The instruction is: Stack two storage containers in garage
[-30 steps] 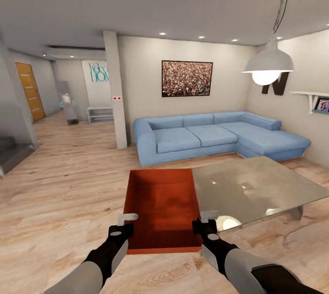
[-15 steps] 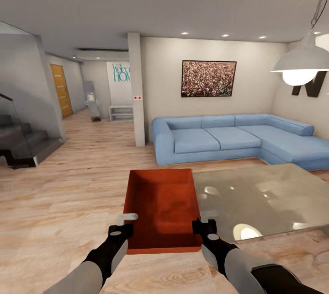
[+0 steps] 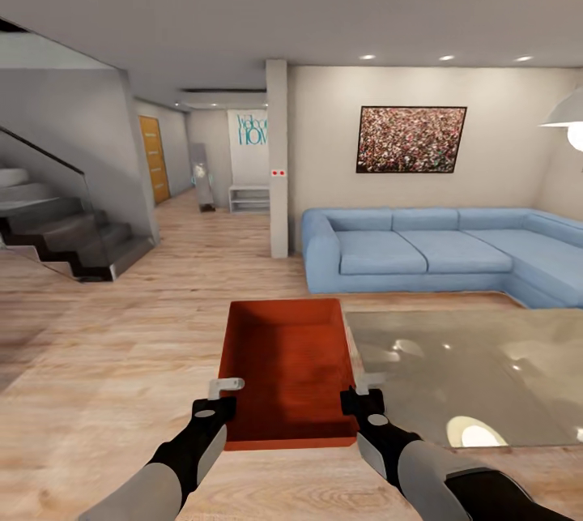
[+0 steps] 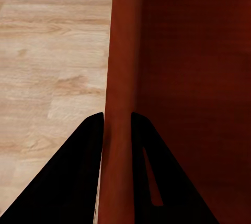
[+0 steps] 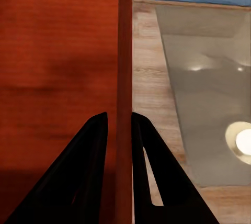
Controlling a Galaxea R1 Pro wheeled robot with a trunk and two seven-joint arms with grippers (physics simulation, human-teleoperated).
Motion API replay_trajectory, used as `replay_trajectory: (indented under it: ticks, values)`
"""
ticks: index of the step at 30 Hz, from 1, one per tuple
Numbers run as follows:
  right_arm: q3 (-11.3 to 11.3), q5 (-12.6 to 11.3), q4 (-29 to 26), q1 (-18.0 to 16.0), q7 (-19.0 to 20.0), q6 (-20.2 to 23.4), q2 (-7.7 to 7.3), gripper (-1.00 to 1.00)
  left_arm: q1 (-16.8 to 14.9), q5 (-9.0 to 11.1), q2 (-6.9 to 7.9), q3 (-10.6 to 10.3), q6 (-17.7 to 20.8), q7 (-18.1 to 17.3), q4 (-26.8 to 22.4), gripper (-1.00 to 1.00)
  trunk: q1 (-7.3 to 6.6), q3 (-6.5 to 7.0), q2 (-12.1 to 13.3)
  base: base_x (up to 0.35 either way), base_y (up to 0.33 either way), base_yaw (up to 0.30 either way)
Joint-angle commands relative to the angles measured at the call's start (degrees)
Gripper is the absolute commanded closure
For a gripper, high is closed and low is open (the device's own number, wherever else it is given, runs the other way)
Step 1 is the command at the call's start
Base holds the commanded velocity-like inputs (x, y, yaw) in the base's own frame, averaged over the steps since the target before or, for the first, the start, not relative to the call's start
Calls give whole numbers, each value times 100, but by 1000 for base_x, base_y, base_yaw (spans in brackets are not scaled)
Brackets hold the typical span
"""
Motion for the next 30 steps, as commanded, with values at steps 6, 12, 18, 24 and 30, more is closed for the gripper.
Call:
replay_trajectory:
  ticks: [6, 12, 18, 24, 30]
  values:
    - [-143, 30, 16, 0, -16, 5, 34, 100, -6, -151, -5, 149, -19, 67, -85, 100, 1, -9, -6, 0, 0, 282]
    - [-139, 30, 16, 0, -16, 5, 33, 100, -6, -151, -5, 146, -19, 65, -83, 100, 1, -9, -6, 0, 0, 282]
    - [-139, 30, 16, 0, -16, 5, 33, 100, -6, -151, -5, 145, -19, 66, -84, 100, 1, -9, -6, 0, 0, 282]
    - [-139, 30, 16, 0, -16, 5, 33, 100, -6, -151, -5, 145, -19, 65, -70, 100, 1, -9, -6, 0, 0, 282]
    - [-133, 30, 16, 0, -16, 5, 33, 100, -6, -151, -5, 153, -19, 65, -66, 100, 1, -9, -6, 0, 0, 282]
